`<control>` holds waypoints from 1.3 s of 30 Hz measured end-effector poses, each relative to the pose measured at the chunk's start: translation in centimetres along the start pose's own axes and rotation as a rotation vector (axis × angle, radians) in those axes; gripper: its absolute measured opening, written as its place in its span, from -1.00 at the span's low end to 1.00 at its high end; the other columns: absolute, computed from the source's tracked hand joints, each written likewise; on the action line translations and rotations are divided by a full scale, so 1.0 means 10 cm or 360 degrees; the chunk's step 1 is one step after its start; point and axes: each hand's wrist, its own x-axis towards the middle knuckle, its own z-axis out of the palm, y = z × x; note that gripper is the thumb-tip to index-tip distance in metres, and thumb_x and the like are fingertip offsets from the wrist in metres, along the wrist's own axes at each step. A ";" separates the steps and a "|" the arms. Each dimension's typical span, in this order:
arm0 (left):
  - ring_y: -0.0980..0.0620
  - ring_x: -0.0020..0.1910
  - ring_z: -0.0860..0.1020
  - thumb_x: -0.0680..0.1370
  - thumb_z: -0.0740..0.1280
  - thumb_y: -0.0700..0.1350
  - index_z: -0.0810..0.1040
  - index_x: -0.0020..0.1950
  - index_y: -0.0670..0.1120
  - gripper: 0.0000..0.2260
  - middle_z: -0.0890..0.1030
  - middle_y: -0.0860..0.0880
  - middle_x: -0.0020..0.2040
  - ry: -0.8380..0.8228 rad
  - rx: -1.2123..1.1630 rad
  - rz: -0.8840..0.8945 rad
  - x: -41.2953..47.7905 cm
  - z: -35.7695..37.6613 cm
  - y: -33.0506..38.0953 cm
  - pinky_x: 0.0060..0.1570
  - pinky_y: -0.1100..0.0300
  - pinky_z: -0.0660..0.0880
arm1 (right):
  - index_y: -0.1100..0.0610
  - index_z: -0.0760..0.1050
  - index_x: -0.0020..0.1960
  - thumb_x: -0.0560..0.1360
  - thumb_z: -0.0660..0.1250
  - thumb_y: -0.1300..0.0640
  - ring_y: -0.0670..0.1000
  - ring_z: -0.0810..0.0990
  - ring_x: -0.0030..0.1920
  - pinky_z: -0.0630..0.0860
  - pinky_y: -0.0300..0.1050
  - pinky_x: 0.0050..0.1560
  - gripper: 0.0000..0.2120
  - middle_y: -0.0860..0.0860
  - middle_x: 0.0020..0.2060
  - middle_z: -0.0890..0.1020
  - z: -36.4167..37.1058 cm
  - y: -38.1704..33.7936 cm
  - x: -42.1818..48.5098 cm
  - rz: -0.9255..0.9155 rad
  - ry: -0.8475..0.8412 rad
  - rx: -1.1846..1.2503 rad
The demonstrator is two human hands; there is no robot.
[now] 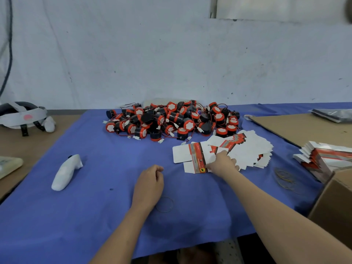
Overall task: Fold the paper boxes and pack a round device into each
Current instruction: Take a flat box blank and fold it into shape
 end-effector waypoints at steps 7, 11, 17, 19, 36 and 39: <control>0.01 0.22 0.48 0.64 0.23 -0.13 0.52 0.28 -0.06 -0.77 0.56 0.02 0.22 0.0061 0.0114 0.0232 -0.01 0.05 0.02 0.11 0.09 0.48 | 0.09 0.48 -0.02 0.62 0.29 0.05 0.14 0.57 0.04 0.49 0.08 0.14 -0.88 0.07 -0.04 0.65 0.00 0.04 -0.23 -0.0445 0.0461 0.0336; 0.02 0.29 0.42 0.58 0.35 -0.04 0.46 0.34 0.01 -0.67 0.47 0.04 0.33 0.0167 0.0129 0.0468 -0.04 0.04 0.06 0.17 0.13 0.43 | 0.20 0.56 -0.08 0.61 0.30 0.08 -0.08 0.54 -0.38 0.44 -0.16 -0.31 -0.80 0.03 -0.35 0.60 -0.06 -0.07 -0.34 -0.0475 0.0223 0.0897; 0.02 0.51 0.14 0.54 0.33 0.20 0.14 0.58 0.12 -0.33 0.16 0.02 0.59 -0.0015 0.0257 0.0632 -0.05 0.03 0.10 0.50 0.05 0.11 | 0.18 0.62 -0.12 0.59 0.37 0.12 -0.19 0.58 -0.44 0.56 -0.28 -0.34 -0.84 0.01 -0.32 0.62 -0.08 -0.25 -0.63 -0.0668 -0.0227 0.1315; 0.02 0.53 0.18 0.57 0.27 0.14 0.16 0.59 0.07 -0.38 0.21 0.02 0.58 0.0027 0.0279 0.0674 -0.06 0.02 0.09 0.54 0.01 0.06 | 0.14 0.60 -0.07 0.59 0.38 0.09 -0.16 0.61 -0.37 0.57 -0.27 -0.30 -0.87 -0.04 -0.30 0.64 -0.04 -0.31 -0.74 -0.0766 -0.0399 0.1383; 0.10 -0.15 0.70 0.65 0.28 0.02 0.64 0.04 0.01 -0.83 0.73 0.07 -0.13 0.0039 -0.1247 -0.0336 -0.03 -0.23 0.11 -0.32 0.39 0.52 | -0.57 0.23 0.13 0.66 0.20 -0.11 -0.38 0.58 0.03 0.55 -0.41 -0.18 -0.68 -0.39 0.02 0.59 0.69 -0.28 -0.96 -0.0789 -0.0153 0.1368; 0.17 -0.13 0.69 0.64 0.28 0.07 0.62 0.08 0.05 -0.83 0.72 0.14 -0.10 0.0069 -0.1166 -0.0266 -0.04 -0.22 0.12 -0.29 0.42 0.51 | -0.49 0.20 0.24 0.64 0.22 -0.11 -0.44 0.53 0.06 0.52 -0.48 -0.19 -0.68 -0.42 0.10 0.50 0.68 -0.28 -0.96 -0.0819 -0.0089 0.1312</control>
